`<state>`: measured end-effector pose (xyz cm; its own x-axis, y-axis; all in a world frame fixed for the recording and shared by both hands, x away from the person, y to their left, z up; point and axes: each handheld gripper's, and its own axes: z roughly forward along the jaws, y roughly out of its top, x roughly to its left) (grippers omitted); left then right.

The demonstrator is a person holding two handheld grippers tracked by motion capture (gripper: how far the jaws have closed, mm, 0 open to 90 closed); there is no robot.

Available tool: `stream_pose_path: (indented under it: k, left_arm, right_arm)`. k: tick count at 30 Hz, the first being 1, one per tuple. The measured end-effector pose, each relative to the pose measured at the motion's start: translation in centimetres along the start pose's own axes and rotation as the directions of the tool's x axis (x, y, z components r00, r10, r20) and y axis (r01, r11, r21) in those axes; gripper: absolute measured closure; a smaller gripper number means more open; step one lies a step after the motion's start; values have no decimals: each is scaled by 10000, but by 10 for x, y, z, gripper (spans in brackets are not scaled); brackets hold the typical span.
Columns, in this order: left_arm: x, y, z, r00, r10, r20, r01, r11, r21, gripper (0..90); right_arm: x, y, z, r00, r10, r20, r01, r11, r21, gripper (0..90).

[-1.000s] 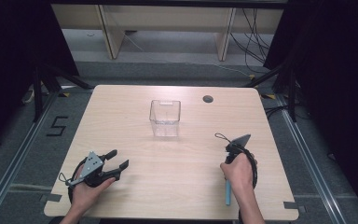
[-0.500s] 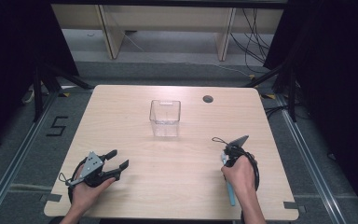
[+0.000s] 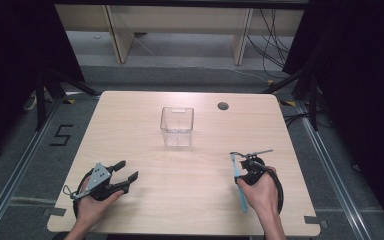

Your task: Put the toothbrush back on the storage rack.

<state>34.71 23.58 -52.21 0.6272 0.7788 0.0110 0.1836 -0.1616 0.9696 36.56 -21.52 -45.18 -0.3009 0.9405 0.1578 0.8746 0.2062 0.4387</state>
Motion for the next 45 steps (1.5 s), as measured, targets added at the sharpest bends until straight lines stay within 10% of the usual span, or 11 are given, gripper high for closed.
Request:
stream_pose_path:
  k: [6,13,31,32,34,36,45]
  left_arm:
    - [0,0,0,10000,48,-29,-47,10000,43,338]
    - [-1,0,0,10000,19,-41,-19,10000,46,338]
    - [-1,0,4,10000,-5,-68,4,10000,-91,340]
    - [-2,1,2,9998,-71,-184,73,9999,122,340]
    - [-2,1,3,9998,-56,-189,59,9999,147,340]
    - [-2,1,3,9998,-46,-199,49,9999,156,340]
    - [-3,1,3,9995,-120,-282,124,9998,144,340]
  right_arm:
    - [9,-7,-4,9972,-153,-736,66,9931,-1169,792]
    - [13,-11,-1,9853,-1358,-1038,1020,9545,-2804,792]
    - [17,-20,6,9450,-2881,-1550,1483,7995,-5821,792]
    - [16,-20,7,9405,-3039,-1519,1533,7786,-6085,792]
    - [16,-21,7,9348,-3016,-1876,1309,7837,-6072,792]
    - [14,-21,9,9298,-3175,-1862,1325,7608,-6353,792]
    - [16,-22,11,9258,-3212,-1992,1132,7384,-6648,792]
